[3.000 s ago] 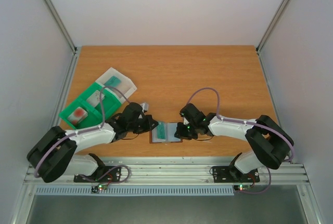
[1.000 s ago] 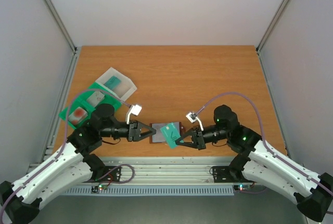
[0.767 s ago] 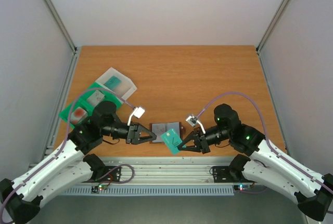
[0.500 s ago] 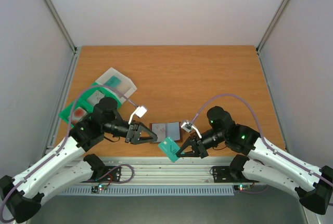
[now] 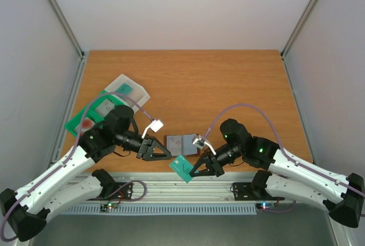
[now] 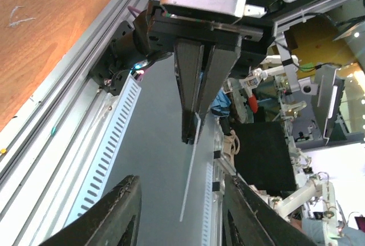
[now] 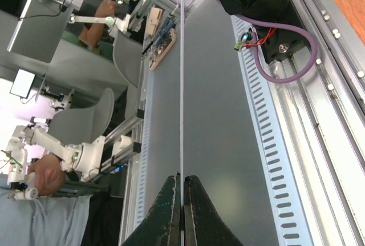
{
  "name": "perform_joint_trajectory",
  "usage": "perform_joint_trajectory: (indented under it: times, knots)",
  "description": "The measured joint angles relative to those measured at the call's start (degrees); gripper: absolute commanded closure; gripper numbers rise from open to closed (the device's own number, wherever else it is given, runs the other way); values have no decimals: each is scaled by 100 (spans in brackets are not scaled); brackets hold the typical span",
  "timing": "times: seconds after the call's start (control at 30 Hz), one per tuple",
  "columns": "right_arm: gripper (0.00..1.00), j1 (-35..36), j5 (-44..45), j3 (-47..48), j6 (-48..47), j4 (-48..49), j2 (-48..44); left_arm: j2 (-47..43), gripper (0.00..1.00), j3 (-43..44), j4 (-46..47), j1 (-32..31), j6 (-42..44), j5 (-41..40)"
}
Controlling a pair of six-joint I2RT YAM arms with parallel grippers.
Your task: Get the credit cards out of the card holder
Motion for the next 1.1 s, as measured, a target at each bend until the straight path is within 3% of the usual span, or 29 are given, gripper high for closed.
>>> perform_joint_trajectory:
  times: [0.2, 0.5, 0.63, 0.8, 0.93, 1.1]
  knots:
    - [99, 181, 127, 42, 160, 299, 170, 9, 61, 11, -361, 0, 310, 59]
    - [99, 245, 404, 76, 317, 435, 273, -13, 80, -61, -387, 0, 358, 210]
    - [99, 249, 431, 76, 389, 472, 286, -7, 99, -188, -155, 0, 210, 306]
    - [97, 254, 442, 144, 435, 466, 328, -13, 100, -234, -4, 0, 101, 328]
    - [79, 264, 616, 223, 437, 278, 319, -20, 100, -251, 72, 0, 48, 310]
    - [40, 273, 1174, 310, 501, 90, 153, -52, 100, -254, 120, 0, -11, 76]
